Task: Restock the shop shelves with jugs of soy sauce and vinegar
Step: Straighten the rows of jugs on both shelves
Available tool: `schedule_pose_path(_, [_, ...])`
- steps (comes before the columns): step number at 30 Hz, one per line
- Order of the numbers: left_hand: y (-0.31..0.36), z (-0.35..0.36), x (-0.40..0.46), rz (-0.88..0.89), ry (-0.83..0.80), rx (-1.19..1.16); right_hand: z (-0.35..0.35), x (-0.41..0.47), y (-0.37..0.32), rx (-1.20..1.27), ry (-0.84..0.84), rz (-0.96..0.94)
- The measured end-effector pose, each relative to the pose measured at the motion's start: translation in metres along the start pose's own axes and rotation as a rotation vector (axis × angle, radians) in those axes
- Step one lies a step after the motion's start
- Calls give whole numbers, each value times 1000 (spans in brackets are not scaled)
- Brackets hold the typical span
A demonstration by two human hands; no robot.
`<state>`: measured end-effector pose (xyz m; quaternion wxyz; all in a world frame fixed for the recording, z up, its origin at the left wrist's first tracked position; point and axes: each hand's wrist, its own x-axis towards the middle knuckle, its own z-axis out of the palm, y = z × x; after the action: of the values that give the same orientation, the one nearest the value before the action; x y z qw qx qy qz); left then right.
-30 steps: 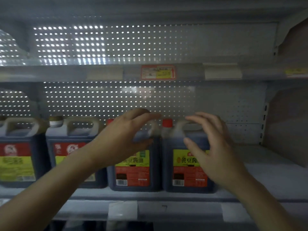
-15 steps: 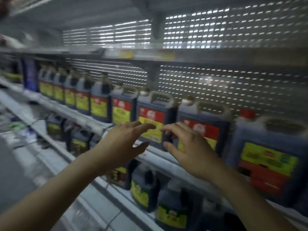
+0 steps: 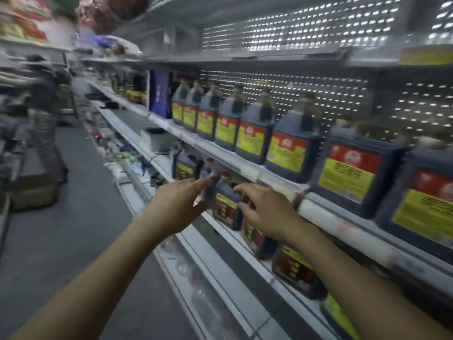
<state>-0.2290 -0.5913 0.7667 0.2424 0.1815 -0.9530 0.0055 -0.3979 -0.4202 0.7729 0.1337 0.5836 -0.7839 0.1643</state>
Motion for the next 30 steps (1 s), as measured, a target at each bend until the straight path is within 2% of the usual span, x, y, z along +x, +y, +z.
schedule_pose_path(4, [-82, 32, 7, -124, -18, -18, 60, 71, -22, 18, 0, 12])
schedule_pose_path(13, [-171, 116, 26, -246, -80, -120, 169, 143, -20, 187, -26, 222])
schedule_pose_path(17, [-201, 149, 37, -241, -153, -74, 215, 173, -21, 170, -53, 191])
schedule_pose_path(22, [-247, 193, 72, -225, -177, -36, 268, 228, -7, 234, 0, 238])
schedule_pose_path(30, [-340, 255, 190, -197, -214, 43, 346, 369, 39, 299, 48, 259])
